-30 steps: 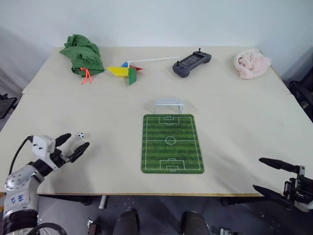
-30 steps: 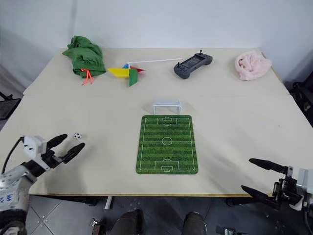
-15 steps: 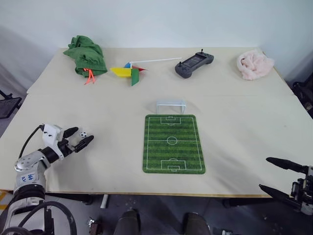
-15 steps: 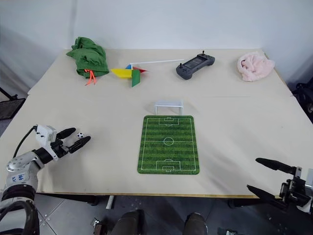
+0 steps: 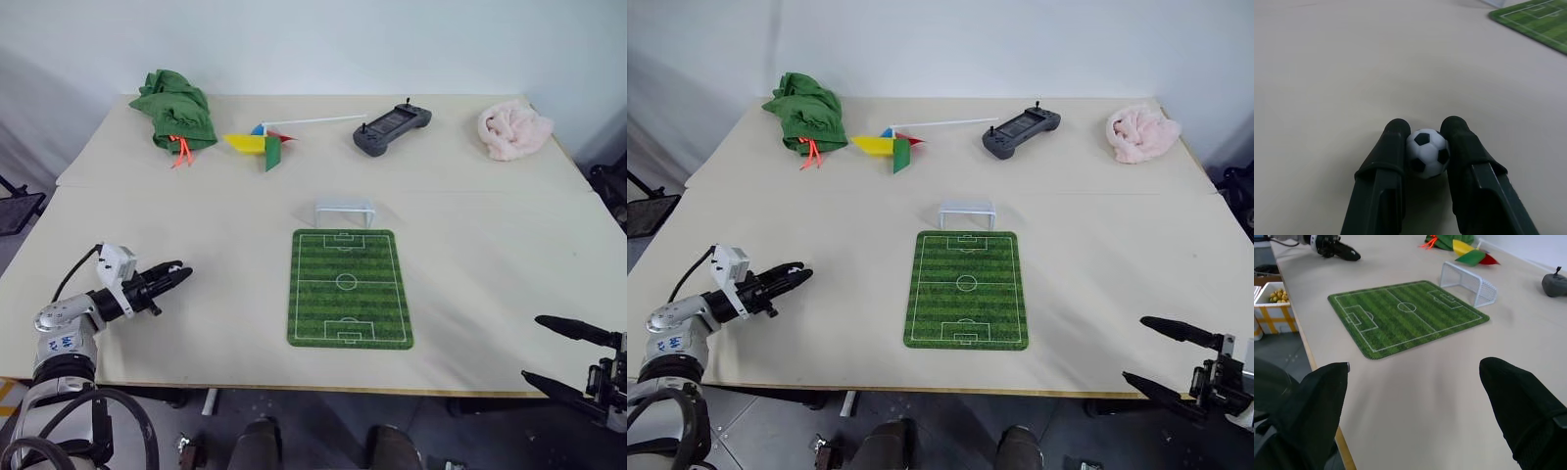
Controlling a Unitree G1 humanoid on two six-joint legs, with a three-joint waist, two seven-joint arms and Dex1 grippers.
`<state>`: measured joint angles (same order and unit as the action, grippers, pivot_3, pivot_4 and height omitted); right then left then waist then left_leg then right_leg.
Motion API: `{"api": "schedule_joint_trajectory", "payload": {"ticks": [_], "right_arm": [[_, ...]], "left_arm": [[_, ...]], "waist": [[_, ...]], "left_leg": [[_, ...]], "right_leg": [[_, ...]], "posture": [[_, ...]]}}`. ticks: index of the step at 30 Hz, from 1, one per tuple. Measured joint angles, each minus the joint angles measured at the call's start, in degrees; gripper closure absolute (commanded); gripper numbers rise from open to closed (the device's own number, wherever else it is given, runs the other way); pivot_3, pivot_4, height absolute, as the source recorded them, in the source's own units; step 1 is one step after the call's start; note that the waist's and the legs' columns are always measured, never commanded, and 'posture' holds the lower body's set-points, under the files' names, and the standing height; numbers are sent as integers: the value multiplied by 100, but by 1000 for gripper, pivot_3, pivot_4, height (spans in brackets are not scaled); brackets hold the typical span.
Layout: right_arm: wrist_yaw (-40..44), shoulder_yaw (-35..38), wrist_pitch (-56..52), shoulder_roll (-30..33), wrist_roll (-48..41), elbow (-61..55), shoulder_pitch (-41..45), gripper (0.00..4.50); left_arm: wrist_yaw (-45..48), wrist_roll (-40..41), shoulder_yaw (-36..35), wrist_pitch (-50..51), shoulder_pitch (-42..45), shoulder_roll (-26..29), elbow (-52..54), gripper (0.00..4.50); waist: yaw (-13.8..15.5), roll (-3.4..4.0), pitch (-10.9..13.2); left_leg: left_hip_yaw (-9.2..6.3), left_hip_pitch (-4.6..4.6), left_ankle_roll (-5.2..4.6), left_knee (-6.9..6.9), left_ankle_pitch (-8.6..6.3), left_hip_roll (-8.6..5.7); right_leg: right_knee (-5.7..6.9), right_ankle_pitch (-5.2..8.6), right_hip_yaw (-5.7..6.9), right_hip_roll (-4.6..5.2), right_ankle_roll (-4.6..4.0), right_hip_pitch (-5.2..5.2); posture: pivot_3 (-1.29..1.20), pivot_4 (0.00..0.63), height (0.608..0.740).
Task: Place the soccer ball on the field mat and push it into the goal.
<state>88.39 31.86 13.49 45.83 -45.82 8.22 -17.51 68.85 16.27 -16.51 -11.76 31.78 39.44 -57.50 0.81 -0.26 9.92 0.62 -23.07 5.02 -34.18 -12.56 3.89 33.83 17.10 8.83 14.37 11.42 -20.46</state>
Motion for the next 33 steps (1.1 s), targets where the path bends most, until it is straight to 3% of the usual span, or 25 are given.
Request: {"api": "schedule_joint_trajectory", "payload": {"ticks": [6, 15, 24, 33], "right_arm": [[2, -14, 27, 0, -210, -100, -148, 0], [10, -40, 185, -36, -249, 52, -292, 0], [30, -208, 565, -34, 15, 314, -442, 0], [30, 68, 615, -242, 127, 462, -514, 0]], "left_arm": [[367, 18, 515, 526, 459, -347, 1216, 3628], [479, 24, 1588, 1455, 806, -1311, 2887, 3628], [464, -82, 2726, 2193, 550, -1952, 4043, 3628], [-334, -515, 3640, 2387, 112, -2698, 4778, 3628]], "waist": [[79, -19, 10], [47, -26, 15], [55, -29, 17], [72, -30, 17]], "left_leg": [[1, -13, -2, -6, -1, -1], [4, -12, -3, -6, -2, -1], [4, -12, -4, -11, -3, -1], [2, -21, -9, -54, -25, -1]], "right_leg": [[-1, -10, 1, -1, 8, 5], [-7, -10, -1, -4, 8, 4], [-33, -11, 0, -4, 9, 6], [-42, -15, 0, -3, 13, 18]], "posture": [[0, 150, 740], [0, 150, 740], [0, 150, 740], [0, 150, 740]]}}
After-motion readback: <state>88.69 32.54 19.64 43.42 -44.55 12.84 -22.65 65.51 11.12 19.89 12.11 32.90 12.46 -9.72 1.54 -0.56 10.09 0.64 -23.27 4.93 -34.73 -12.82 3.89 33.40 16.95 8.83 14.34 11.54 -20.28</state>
